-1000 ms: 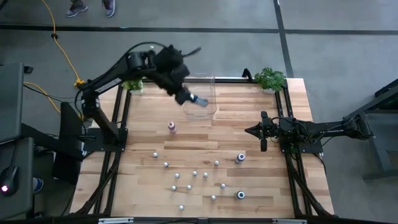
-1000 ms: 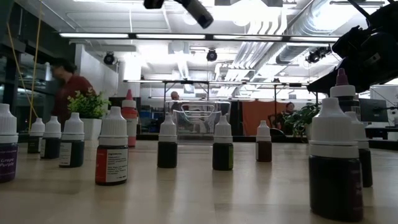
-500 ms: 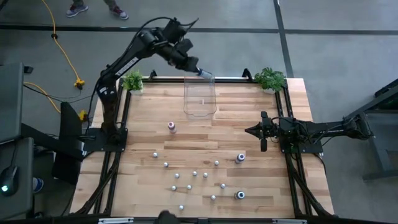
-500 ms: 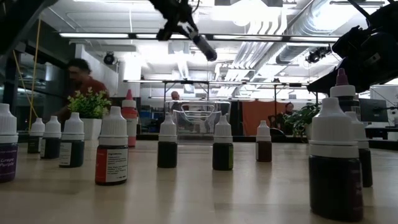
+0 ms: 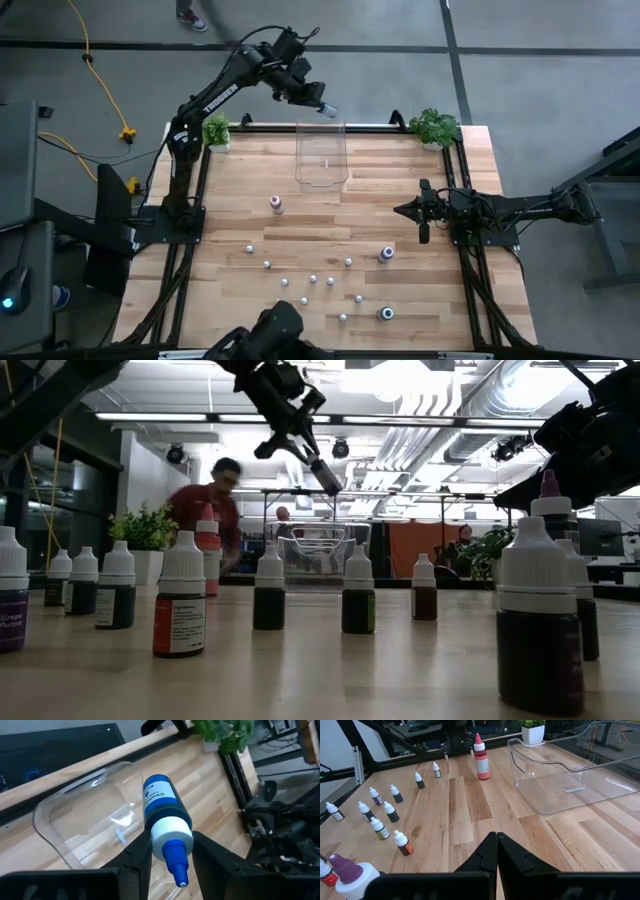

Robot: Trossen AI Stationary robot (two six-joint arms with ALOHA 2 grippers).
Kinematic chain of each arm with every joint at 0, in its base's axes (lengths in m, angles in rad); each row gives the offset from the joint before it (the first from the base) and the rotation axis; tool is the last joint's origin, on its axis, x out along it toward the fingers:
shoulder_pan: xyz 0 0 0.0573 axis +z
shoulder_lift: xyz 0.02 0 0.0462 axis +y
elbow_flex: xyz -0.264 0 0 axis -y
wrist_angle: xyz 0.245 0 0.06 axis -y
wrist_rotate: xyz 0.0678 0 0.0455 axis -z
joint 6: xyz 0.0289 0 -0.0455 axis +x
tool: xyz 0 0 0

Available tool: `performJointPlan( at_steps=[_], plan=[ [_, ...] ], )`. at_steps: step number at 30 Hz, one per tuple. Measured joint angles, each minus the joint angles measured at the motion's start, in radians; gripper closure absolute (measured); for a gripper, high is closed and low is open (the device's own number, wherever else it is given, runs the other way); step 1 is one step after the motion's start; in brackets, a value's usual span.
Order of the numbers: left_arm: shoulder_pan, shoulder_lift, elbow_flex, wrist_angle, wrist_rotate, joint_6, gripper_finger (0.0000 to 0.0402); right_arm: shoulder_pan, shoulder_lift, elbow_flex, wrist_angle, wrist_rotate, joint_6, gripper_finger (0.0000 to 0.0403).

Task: Pick & Place food coloring
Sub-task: Put the large blue food coloring into the transparent bin

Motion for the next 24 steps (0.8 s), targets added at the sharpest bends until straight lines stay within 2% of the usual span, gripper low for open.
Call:
performJointPlan(
  at_steps=[4,11,24],
  plan=[
    [-0.002,0.014,0.0,-0.05,-0.047,0.008,0.0292,0.0,0.0,0.0,0.0,0.0,0.0,0.0402],
    [-0.015,0.034,-0.001,-0.164,-0.289,0.059,0.0292,0.0,0.0,0.0,0.0,0.0,0.0,0.0402],
    [-0.029,0.183,-0.001,-0.164,-0.29,0.191,0.0292,0.0,0.0,0.0,0.0,0.0,0.0,0.0402]
  ],
)
